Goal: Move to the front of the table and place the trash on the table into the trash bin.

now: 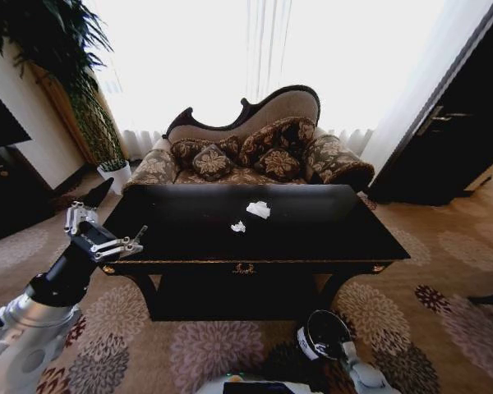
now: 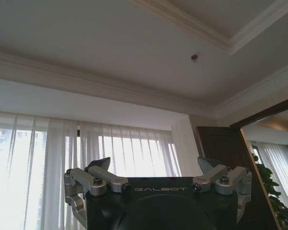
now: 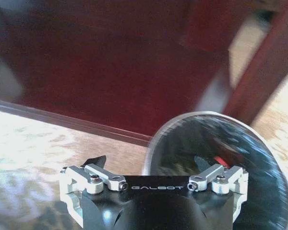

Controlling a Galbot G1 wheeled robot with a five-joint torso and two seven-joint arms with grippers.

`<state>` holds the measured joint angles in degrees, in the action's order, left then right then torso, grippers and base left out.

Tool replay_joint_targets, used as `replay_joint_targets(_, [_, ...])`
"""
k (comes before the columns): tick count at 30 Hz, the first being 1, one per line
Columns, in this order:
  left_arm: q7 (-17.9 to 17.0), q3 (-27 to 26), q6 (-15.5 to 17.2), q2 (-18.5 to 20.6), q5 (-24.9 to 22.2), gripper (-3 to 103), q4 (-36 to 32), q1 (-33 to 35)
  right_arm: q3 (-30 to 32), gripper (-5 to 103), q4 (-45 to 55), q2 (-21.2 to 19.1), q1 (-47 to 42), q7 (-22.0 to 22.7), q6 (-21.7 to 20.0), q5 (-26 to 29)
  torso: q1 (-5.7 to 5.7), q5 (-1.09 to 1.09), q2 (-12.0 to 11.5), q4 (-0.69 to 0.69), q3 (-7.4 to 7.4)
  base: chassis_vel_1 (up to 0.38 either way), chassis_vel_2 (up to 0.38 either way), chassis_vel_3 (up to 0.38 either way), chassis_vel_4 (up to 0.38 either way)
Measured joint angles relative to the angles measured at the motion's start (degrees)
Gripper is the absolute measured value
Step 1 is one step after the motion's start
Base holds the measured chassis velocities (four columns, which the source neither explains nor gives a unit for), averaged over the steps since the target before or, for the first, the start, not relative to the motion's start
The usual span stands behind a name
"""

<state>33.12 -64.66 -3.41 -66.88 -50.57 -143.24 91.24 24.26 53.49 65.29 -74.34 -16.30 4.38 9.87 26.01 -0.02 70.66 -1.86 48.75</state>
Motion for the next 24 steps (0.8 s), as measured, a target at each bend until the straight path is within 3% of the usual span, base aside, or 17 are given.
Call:
replay_joint_targets(15, [0.0, 0.1, 0.0, -0.6, 0.2, 100, 0.0, 0.2, -1.0, 100, 9.4, 2.3, -6.6, -8.0, 5.1, -3.0, 0.0, 0.0, 0.0, 0.0, 0.0, 0.0, 0.0, 0.0, 0.0])
replay_joint_targets(24, [-0.1, 0.3, 0.1, -1.0, 0.5, 100, 0.0, 0.2, -2.6, 100, 24.7, 4.3, -14.1, -12.1, 5.7, -1.6, 0.0, 0.0, 0.0, 0.01, 0.0, 0.0, 0.0, 0.0, 0.0])
